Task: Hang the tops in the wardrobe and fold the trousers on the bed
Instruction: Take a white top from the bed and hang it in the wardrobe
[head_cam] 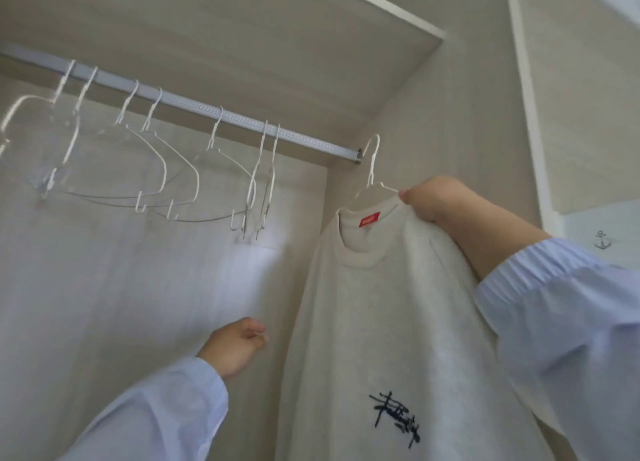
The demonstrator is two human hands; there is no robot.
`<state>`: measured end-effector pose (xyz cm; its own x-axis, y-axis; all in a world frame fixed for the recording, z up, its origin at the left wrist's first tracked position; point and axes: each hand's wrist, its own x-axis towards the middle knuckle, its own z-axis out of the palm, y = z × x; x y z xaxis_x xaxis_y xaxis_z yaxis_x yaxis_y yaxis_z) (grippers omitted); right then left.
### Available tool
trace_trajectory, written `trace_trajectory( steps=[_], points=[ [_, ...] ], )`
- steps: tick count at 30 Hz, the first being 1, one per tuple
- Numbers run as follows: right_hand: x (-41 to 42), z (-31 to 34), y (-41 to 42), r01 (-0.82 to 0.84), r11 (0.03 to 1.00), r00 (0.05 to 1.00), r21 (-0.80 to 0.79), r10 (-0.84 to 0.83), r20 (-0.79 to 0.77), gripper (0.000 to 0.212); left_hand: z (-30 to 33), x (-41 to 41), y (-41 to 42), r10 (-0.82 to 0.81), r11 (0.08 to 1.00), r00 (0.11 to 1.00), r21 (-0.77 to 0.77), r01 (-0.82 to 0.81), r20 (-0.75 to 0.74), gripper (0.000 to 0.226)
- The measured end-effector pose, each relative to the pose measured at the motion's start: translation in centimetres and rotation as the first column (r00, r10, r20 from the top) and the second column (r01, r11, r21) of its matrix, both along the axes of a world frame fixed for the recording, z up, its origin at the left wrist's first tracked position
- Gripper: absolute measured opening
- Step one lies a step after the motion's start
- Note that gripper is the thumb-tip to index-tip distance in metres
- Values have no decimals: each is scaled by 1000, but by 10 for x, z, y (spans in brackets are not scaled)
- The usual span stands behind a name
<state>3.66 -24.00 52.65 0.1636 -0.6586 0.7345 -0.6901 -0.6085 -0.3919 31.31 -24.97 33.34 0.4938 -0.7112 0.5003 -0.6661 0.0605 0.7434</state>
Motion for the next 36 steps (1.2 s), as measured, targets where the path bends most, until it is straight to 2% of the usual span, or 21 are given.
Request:
trace_trajectory(
  steps=[1,2,3,4,12,19,26,29,31,32,34,35,36],
  points=[
    [7,14,-8,-67,998,989,3,66,131,35,5,11,7,25,1000,1000,-7,-26,-11,10],
    [13,24,-9,-96,995,979,-11,97,177,34,9,22,14,50,999,999,-10,-50,-8,9],
    [21,35,-22,-59,993,984,-106,76,160,34,11,31,19,75,997,997,-8,-75,-3,12],
    [28,43,-27,-59,990,986,-126,77,146,35,13,39,25,101,995,995,-3,-101,1,13],
    [87,77,-100,-39,993,985,-111,57,164,32,18,85,45,241,970,970,-15,-241,-25,13],
    [109,74,-126,-11,991,993,-132,26,111,28,41,84,64,349,937,936,-22,-349,52,13],
    [118,47,-137,75,981,990,-180,-94,-101,32,44,51,81,405,912,903,11,-411,143,20],
    [113,41,-132,114,973,984,-200,-138,-112,34,35,40,98,434,898,886,9,-441,162,13],
    [109,36,-121,71,967,994,-245,-90,-66,36,27,31,116,450,891,879,-22,-453,158,13],
    [110,30,-119,8,957,1000,-289,-6,6,42,21,24,125,465,884,869,-33,-466,171,14],
    [115,14,-110,-79,935,988,-345,121,101,63,7,11,148,505,860,836,-48,-508,216,14],
    [117,-1,-98,-167,903,963,-395,236,133,64,0,4,160,526,845,811,-53,-531,255,14],
    [116,-22,-76,-224,883,942,-413,304,139,50,-8,-4,174,546,831,785,-65,-553,293,13]
  ],
)
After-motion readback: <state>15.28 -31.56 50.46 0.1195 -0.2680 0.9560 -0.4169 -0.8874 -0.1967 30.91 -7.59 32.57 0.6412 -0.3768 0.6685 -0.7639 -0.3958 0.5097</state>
